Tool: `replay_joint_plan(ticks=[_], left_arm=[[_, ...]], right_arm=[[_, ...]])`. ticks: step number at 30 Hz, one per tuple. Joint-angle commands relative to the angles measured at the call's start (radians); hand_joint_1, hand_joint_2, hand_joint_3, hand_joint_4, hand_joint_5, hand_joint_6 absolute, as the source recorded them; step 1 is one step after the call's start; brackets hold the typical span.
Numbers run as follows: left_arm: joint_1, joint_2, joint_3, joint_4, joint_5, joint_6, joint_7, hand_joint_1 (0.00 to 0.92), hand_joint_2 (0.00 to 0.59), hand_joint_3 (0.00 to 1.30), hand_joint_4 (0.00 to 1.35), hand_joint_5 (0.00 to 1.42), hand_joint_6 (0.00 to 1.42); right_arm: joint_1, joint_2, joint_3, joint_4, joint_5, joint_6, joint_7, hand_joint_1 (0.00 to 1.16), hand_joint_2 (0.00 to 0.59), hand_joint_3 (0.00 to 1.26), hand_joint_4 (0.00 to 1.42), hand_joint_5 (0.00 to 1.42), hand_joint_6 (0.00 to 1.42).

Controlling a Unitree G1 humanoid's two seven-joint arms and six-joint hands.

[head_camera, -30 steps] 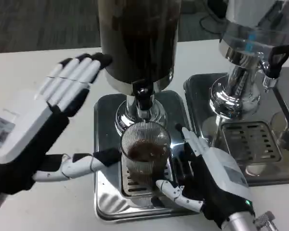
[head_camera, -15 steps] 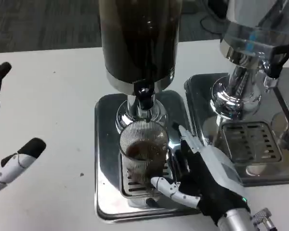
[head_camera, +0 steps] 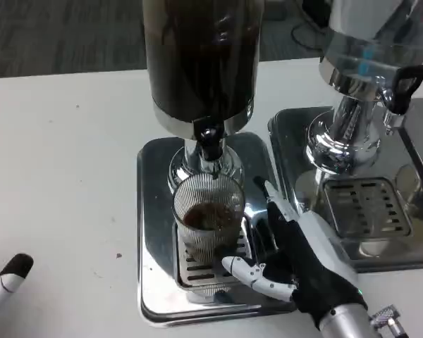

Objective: Grasp the cup under the faucet to collect the drink, then remove the cup.

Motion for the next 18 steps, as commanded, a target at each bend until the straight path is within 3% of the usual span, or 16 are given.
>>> replay_joint_plan(ticks=[1,5,8,18], left_arm=[[-0.020,0.028,-0.026,0.057,-0.001,-0.022,0.017,0.000,0.175,0.03,0.00,0.03,0.00],[-0.031,0.042,-0.040,0.093,-0.013,-0.034,0.018,0.000,0.176,0.03,0.00,0.04,0.00],[-0.039,0.052,-0.052,0.109,-0.018,-0.042,0.010,0.000,0.176,0.03,0.00,0.04,0.00],[-0.030,0.067,-0.079,0.091,-0.039,-0.037,-0.004,0.000,0.177,0.03,0.00,0.05,0.00]], right_arm=[[0.026,-0.005,0.001,-0.036,0.035,-0.039,0.022,0.57,0.217,0.00,0.00,0.00,0.07],[0.045,0.020,-0.002,-0.028,0.085,-0.076,0.009,0.60,0.207,0.00,0.00,0.00,0.07],[0.045,0.037,-0.007,0.025,0.151,-0.154,0.003,0.61,0.206,0.00,0.00,0.00,0.09],[0.025,0.068,-0.002,0.118,0.146,-0.256,-0.049,0.65,0.193,0.00,0.00,0.00,0.11]])
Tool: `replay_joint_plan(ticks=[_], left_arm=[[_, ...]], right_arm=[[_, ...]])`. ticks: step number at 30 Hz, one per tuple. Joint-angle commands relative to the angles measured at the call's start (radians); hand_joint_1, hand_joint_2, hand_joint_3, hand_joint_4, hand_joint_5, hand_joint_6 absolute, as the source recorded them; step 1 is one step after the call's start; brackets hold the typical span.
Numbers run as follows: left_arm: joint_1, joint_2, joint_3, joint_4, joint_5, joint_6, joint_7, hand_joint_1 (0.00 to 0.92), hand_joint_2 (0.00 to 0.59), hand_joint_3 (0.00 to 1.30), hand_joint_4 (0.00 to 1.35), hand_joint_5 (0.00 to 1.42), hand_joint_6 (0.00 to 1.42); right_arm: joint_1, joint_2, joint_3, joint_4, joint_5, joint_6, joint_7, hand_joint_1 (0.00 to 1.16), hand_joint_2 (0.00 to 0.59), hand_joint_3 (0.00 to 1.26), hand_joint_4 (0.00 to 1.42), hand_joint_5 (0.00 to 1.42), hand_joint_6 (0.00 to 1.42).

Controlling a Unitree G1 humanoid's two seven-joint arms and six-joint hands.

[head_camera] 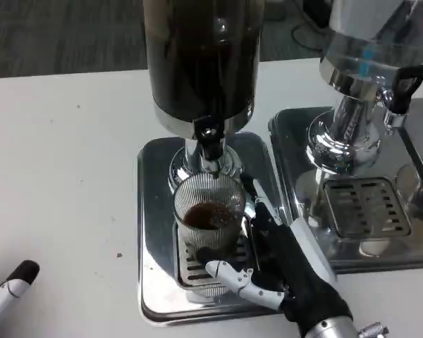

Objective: Grasp the cup under the faucet to collect the drink, then remove the cup.

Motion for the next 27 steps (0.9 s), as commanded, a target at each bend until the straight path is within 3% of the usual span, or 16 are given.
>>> replay_joint_plan(ticks=[1,5,9,17,20,27], left_arm=[[0.005,0.020,-0.011,-0.013,-0.016,-0.008,-0.010,0.000,0.177,0.03,0.00,0.05,0.00],[0.018,0.028,-0.013,-0.034,0.020,-0.001,0.011,0.000,0.177,0.03,0.00,0.05,0.00],[0.018,0.017,-0.022,-0.028,0.013,0.006,0.004,0.000,0.178,0.04,0.00,0.06,0.00],[0.009,0.018,-0.039,-0.036,0.006,0.011,0.004,0.000,0.178,0.05,0.00,0.06,0.00],[0.010,0.019,-0.038,-0.037,0.002,0.012,0.004,0.000,0.179,0.05,0.00,0.06,0.00],[0.025,0.012,-0.036,-0.040,-0.005,0.013,0.006,0.000,0.179,0.05,0.00,0.06,0.00]], right_arm=[[-0.017,0.020,0.001,0.050,0.009,-0.041,-0.011,0.65,0.192,0.00,0.00,0.00,0.11],[-0.024,0.039,0.002,0.048,-0.009,-0.014,-0.019,0.66,0.189,0.00,0.00,0.00,0.11],[-0.039,0.063,-0.012,0.086,0.024,-0.043,-0.023,0.66,0.188,0.00,0.00,0.00,0.12],[-0.066,0.076,-0.012,0.148,0.030,-0.098,-0.025,0.66,0.187,0.00,0.00,0.00,0.13],[-0.074,0.077,-0.012,0.174,0.023,-0.140,-0.044,0.66,0.186,0.00,0.00,0.00,0.13],[-0.100,0.086,-0.003,0.237,-0.008,-0.150,-0.079,0.69,0.166,0.00,0.00,0.00,0.15]])
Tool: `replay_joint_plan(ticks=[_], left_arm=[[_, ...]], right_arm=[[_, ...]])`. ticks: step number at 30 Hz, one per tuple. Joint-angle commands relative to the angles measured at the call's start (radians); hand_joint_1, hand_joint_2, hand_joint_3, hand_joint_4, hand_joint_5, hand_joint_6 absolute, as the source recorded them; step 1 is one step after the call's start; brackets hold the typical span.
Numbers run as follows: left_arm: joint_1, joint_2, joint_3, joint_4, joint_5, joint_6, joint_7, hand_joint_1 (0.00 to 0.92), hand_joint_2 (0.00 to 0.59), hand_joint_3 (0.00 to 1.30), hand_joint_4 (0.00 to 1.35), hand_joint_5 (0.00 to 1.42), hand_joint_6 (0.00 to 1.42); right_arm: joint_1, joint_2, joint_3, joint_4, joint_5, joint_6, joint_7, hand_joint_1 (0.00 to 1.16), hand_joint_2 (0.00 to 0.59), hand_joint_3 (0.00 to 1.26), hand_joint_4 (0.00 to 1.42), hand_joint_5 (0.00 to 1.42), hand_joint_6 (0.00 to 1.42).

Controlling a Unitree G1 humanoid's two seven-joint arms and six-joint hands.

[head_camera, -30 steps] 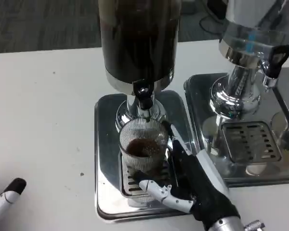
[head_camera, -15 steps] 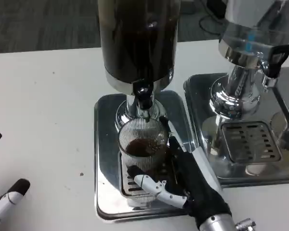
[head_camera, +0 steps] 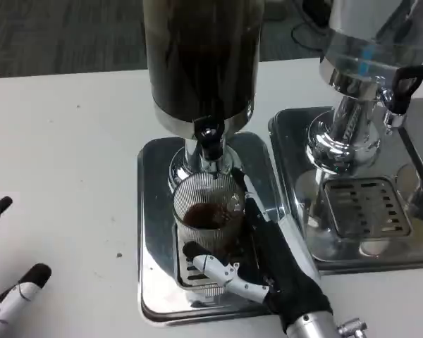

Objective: Grasp the cup under the faucet to collect the drink, then remove the cup.

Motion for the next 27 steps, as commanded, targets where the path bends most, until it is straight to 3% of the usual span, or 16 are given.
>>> replay_joint_plan(ticks=[1,12,17,27], left_arm=[[0.016,0.001,0.000,-0.011,-0.014,0.007,0.003,0.000,0.179,0.05,0.00,0.06,0.00],[0.038,0.005,0.008,-0.027,-0.029,0.011,0.001,0.000,0.179,0.05,0.00,0.07,0.00],[0.045,0.002,0.010,-0.034,-0.034,0.014,0.000,0.000,0.179,0.05,0.00,0.07,0.00],[0.061,-0.005,0.020,-0.043,-0.048,0.020,0.003,0.000,0.184,0.06,0.00,0.07,0.00]], right_arm=[[-0.023,0.013,0.009,0.040,-0.022,-0.018,-0.024,0.69,0.166,0.00,0.00,0.00,0.15],[-0.050,0.030,0.016,0.090,-0.039,0.006,-0.045,0.73,0.153,0.00,0.00,0.00,0.27],[-0.056,0.033,0.020,0.097,-0.045,0.004,-0.046,0.77,0.151,0.00,0.01,0.11,0.33],[-0.066,0.045,0.021,0.117,-0.046,0.010,-0.062,0.82,0.152,0.00,0.18,0.29,0.53]])
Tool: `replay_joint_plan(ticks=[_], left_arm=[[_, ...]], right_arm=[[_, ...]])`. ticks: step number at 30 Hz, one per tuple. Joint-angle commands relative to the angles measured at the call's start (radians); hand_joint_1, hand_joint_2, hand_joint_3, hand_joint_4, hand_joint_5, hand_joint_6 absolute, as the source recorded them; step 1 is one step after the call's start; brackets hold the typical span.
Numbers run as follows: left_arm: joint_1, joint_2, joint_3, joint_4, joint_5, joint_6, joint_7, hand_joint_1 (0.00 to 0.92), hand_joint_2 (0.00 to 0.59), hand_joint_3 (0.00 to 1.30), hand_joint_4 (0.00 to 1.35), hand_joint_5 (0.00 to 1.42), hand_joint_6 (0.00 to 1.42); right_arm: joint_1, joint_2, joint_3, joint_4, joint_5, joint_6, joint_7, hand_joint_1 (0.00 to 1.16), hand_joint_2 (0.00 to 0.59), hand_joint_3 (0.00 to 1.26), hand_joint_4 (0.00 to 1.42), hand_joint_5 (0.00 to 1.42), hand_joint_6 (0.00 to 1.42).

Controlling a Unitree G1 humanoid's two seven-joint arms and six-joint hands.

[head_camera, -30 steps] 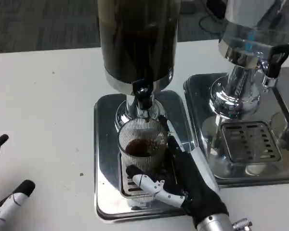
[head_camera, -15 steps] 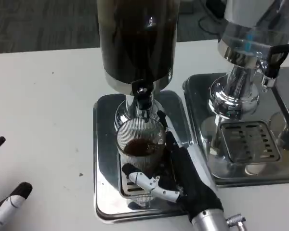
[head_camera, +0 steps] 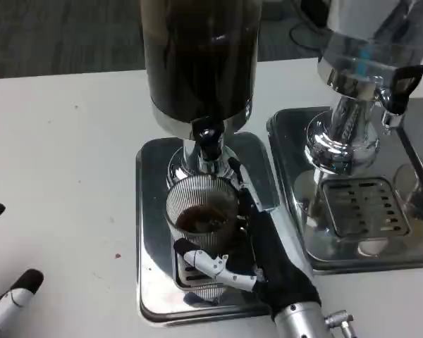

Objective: Grasp the cup under the faucet to collect the drink, then remove the cup.

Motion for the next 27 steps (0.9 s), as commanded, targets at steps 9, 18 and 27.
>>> replay_joint_plan(ticks=[9,18,27], left_arm=[[0.027,-0.008,0.018,-0.027,-0.021,0.014,0.000,0.000,0.190,0.06,0.00,0.07,0.00],[0.022,-0.009,0.012,-0.027,-0.024,0.015,-0.004,0.000,0.192,0.06,0.00,0.07,0.00],[0.015,-0.012,0.010,-0.024,-0.027,0.015,-0.006,0.000,0.193,0.07,0.00,0.07,0.00]], right_arm=[[0.015,0.015,0.012,0.015,-0.044,0.034,-0.064,0.86,0.149,0.04,0.34,0.47,0.72],[0.027,0.013,0.015,0.008,-0.065,0.020,-0.116,0.91,0.177,0.32,0.55,0.72,1.07],[0.024,0.008,0.011,0.012,-0.064,0.004,-0.127,0.91,0.177,0.36,0.57,0.75,1.12]])
